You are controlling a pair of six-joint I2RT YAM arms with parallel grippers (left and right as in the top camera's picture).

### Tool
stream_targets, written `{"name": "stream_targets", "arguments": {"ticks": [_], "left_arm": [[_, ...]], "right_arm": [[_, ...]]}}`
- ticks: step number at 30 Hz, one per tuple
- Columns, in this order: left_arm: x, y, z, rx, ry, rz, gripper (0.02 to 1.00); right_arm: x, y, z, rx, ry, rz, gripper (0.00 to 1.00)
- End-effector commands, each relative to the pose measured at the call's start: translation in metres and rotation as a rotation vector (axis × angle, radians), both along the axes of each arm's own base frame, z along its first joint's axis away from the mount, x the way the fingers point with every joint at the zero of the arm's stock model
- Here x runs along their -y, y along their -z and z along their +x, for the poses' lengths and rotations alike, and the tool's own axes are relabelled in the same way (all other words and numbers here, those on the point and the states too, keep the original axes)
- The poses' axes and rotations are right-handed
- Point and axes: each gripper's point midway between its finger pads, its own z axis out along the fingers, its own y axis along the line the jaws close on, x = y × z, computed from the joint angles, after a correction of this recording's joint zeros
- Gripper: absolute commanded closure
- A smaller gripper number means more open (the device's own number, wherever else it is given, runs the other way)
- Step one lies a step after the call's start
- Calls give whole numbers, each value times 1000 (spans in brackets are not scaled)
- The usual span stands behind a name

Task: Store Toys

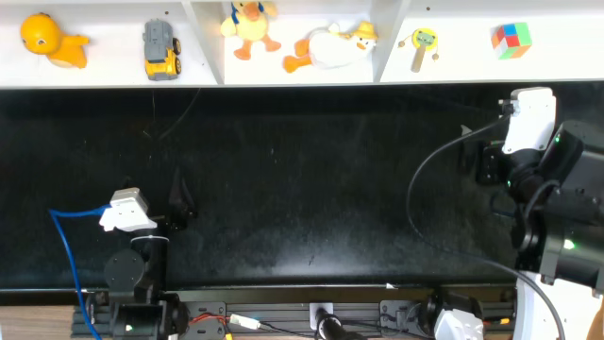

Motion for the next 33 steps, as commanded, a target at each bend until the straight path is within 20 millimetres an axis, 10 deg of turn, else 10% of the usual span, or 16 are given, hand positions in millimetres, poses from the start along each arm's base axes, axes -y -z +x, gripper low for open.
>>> {"name": "stream_targets", "arguments": {"ticks": [1, 15, 33], "left_arm": [[0, -1, 0, 7, 4, -3, 20], [0, -1, 0, 7, 4, -4, 20], [0, -1, 0, 7, 4, -4, 20]], "right_arm": [[-3, 7, 4, -23, -21, 7, 9], [-70, -34, -29, 143, -244, -58, 5], [-66, 61, -48, 567, 16, 357, 5]]}}
